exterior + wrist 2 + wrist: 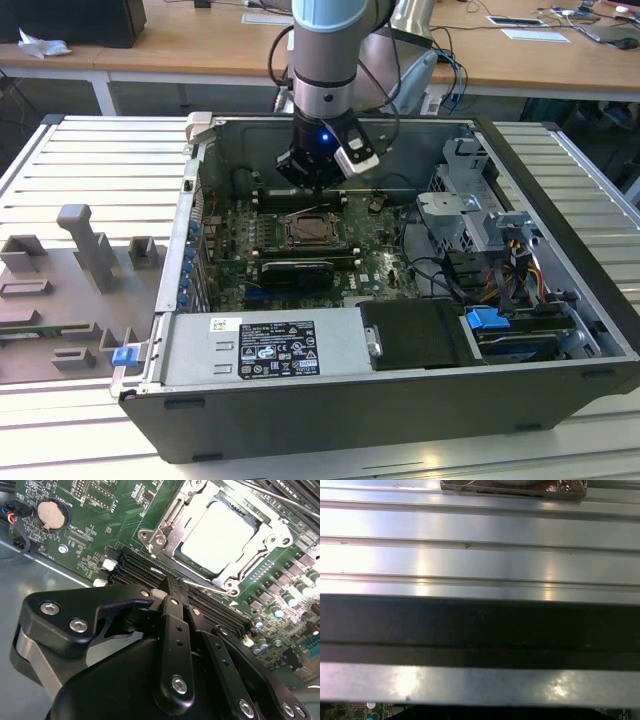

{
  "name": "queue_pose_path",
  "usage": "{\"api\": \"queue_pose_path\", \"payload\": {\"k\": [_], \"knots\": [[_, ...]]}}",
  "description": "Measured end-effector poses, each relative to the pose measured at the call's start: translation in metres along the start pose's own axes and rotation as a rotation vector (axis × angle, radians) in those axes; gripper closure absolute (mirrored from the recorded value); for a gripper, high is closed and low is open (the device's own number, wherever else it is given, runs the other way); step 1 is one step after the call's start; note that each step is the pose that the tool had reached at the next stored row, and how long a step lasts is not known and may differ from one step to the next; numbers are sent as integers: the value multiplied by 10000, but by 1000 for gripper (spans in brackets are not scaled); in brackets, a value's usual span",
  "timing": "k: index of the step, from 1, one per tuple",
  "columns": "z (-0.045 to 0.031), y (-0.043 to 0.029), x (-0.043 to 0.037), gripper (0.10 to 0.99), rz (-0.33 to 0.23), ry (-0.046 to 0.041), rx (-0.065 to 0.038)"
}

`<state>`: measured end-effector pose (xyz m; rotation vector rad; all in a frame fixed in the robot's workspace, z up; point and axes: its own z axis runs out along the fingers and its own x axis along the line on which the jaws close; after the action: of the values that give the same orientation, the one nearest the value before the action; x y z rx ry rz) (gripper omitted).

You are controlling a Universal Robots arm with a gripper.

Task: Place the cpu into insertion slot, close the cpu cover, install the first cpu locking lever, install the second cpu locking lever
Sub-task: 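Install the first cpu locking lever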

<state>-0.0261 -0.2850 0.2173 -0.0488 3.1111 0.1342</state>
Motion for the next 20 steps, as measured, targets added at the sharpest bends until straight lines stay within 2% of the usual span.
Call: {"api": "queue_pose_path", "payload": {"k": [4,5,6,12,20], "knots": [[35,-4,-22,980,-1,0,0],[114,-11,-40,980,0,0,0],[132,-13,-45,980,0,2,13],[109,-10,-51,980,-3,-1,55],[125,-13,-50,980,-10,12,356]]}}
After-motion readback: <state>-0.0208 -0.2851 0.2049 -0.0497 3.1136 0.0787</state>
